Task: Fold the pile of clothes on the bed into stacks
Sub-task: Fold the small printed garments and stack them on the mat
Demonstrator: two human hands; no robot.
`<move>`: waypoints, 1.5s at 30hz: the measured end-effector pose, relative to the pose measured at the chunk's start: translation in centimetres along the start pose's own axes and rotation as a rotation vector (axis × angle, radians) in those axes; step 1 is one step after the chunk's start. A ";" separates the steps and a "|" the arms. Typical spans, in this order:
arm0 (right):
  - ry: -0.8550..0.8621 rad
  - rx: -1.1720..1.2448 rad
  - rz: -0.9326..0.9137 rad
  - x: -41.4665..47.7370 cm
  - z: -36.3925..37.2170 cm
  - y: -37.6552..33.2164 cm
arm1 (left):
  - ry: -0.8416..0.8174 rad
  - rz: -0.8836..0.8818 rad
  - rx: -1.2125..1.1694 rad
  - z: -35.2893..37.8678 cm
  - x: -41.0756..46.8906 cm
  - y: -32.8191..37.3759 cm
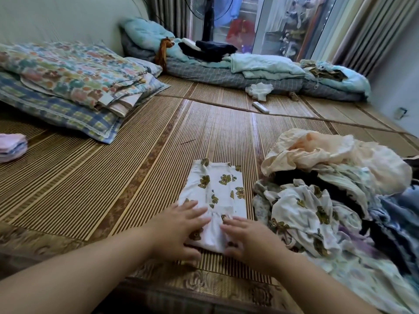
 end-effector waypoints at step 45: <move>-0.120 0.085 0.205 10.1 1.6 3.4 | -0.074 -0.460 -0.073 1.1 7.8 -8.0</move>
Point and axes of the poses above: each hand's wrist, its own x-axis towards the middle knuckle, its own z-axis out of the palm, y = z × x, the point moved 9 cm from there along x, towards the middle knuckle, and after that the axes turned 6 degrees about -x, right-handed, at the moved point
